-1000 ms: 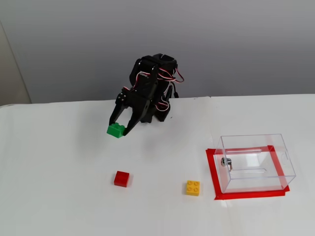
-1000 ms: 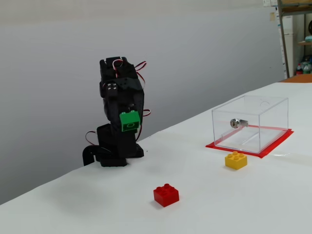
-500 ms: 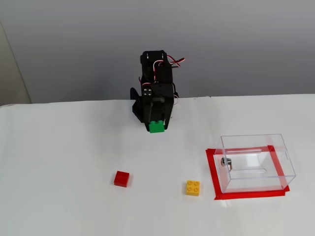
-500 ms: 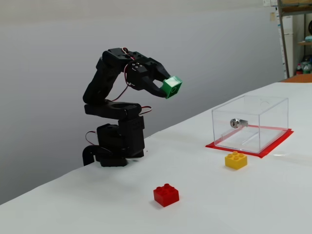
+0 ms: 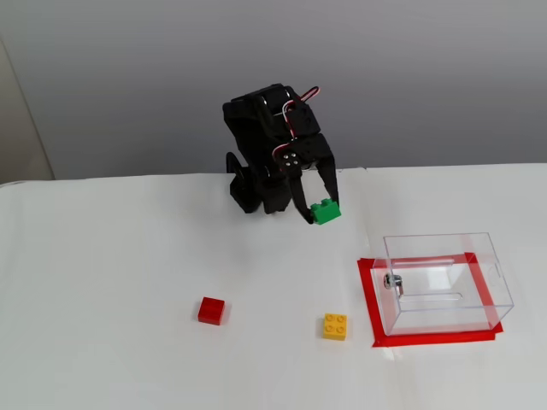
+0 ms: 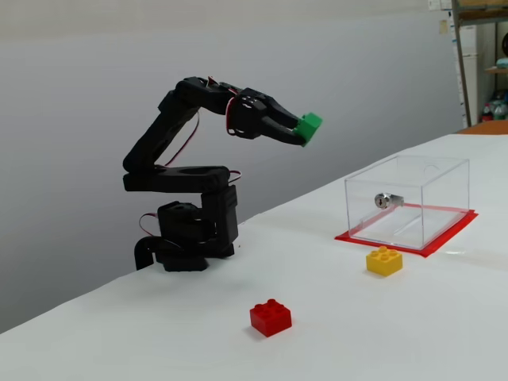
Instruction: Pick the green lego brick and place it into the transparent box
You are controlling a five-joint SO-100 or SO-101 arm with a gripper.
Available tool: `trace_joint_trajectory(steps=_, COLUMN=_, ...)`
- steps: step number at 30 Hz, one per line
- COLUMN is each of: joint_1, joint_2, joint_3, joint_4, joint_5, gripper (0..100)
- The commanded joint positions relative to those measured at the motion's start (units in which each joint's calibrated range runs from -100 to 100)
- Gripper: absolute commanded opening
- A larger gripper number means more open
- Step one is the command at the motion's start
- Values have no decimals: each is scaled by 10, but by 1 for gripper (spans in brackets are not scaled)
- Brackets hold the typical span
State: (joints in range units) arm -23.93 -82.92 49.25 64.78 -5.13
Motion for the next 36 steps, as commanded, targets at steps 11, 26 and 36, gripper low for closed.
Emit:
trace_joint_trajectory(steps=11, joint_1=-180, joint_2=183, joint_3=-80, joint_4=-107, joint_5=2, gripper=10)
trace_joint_trajectory(steps=26, joint_1=-256, joint_2=437, joint_3=-164, joint_4=-189, joint_5=1, gripper=10)
trace_joint_trajectory(steps=36, joint_1=-282, joint_2=653, joint_3=-370, joint_4=-189, joint_5=0, gripper=10)
